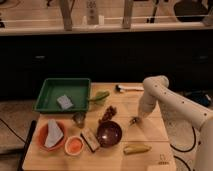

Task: Place fork in table surface

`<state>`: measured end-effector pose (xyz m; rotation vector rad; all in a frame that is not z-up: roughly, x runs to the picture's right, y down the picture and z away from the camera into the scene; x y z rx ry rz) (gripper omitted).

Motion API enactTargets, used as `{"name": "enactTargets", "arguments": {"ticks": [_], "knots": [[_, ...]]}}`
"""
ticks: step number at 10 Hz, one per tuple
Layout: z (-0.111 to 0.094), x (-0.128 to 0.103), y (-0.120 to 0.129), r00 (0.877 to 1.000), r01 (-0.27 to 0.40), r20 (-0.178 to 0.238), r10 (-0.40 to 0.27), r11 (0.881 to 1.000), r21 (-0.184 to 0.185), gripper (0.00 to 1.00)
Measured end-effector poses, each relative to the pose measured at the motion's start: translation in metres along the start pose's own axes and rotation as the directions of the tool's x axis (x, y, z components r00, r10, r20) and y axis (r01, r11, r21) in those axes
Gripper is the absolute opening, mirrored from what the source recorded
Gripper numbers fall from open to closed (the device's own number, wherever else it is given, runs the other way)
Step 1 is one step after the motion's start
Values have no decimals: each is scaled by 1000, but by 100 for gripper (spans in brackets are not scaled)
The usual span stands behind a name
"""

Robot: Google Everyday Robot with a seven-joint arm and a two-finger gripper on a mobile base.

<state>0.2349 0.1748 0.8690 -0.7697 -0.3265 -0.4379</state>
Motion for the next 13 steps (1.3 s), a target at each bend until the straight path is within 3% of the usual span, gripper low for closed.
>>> {"name": "enactTargets", "arguments": {"ticks": [6,13], "knots": [[1,0,1,1000,-7,14,7,1000,0,77],[-1,-3,-1,1000,3,-6,-3,1000,9,80]]}}
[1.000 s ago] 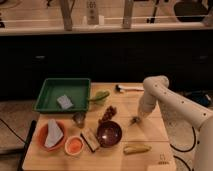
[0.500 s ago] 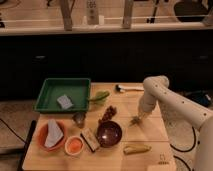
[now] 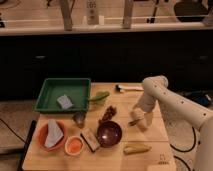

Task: Place fork in table surface

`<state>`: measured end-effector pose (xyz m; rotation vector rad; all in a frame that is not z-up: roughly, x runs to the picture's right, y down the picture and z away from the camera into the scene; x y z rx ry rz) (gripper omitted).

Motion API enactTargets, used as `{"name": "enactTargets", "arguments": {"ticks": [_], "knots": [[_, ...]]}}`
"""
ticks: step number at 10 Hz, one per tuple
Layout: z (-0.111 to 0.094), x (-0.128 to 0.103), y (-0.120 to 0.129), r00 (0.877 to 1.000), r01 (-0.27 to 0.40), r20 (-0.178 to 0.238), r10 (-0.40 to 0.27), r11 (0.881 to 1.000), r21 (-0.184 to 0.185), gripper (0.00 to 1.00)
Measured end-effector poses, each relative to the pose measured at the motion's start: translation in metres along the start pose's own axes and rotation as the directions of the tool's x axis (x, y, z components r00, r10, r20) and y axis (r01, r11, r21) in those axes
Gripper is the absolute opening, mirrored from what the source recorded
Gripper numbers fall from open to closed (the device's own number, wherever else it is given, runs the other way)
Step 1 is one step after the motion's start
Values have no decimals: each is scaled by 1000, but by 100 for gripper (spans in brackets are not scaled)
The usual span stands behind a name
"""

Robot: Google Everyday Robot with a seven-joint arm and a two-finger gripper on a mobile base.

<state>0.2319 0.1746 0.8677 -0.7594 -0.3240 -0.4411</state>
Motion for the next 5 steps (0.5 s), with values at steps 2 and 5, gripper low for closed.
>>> {"name": "enactTargets", "arguments": {"ticks": [2,5], "knots": [[-3,-2,0,1000,13,-4,-13,1000,16,80],[-5,-2,2,1000,24,-12,-24,999,34,80]]}}
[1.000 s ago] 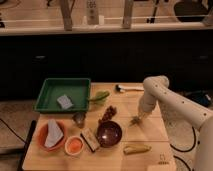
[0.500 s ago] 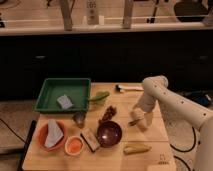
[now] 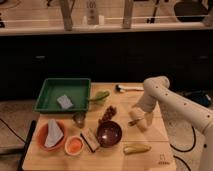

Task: Place fork in table surface

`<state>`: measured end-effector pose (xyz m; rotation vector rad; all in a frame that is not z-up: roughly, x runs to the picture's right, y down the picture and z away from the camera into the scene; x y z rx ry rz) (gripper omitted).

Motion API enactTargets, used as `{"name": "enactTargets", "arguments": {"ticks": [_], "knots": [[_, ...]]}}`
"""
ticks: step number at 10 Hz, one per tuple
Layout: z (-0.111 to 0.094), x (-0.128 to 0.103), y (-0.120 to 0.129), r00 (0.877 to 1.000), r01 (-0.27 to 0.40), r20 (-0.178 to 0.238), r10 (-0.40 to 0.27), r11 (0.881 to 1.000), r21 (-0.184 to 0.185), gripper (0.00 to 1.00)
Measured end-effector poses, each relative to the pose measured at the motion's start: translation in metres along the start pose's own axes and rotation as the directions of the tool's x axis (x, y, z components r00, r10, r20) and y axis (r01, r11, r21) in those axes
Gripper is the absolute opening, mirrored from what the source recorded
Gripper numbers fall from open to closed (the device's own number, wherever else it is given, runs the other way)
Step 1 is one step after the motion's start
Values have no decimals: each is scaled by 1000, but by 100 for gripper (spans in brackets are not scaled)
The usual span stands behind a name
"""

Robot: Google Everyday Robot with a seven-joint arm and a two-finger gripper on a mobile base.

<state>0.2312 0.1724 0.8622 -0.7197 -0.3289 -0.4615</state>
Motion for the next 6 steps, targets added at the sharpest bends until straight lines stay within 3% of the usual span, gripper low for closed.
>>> {"name": "enactTargets", "arguments": {"ticks": [6], "knots": [[0,-1,-1,1000,2,1,-2,1000,0,80]]}}
